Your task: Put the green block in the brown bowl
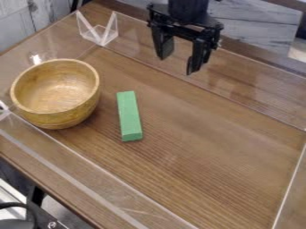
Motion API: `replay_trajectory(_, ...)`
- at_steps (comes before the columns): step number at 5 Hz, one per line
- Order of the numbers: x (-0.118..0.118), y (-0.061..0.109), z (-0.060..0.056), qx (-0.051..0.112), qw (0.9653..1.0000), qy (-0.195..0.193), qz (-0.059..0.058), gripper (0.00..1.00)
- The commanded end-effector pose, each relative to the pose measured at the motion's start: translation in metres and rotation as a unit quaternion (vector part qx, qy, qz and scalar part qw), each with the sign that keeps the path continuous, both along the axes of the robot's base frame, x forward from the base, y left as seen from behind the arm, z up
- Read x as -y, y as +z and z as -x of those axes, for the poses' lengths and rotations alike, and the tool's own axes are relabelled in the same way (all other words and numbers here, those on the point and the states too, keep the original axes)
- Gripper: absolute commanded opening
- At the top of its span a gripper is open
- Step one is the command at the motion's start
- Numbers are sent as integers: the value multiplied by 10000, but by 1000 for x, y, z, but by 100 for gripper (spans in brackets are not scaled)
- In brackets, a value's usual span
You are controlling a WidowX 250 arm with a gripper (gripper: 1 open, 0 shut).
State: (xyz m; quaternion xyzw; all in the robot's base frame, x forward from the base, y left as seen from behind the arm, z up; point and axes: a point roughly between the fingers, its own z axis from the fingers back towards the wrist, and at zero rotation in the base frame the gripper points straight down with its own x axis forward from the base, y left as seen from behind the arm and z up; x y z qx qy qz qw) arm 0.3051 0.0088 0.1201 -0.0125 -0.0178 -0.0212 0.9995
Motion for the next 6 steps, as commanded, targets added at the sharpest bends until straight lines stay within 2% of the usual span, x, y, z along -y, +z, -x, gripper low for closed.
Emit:
replay_trajectory(1,-4,21,-5,425,9991,68,-5,100)
replay_trajectory(6,-4,14,-12,458,9988,164,57,100)
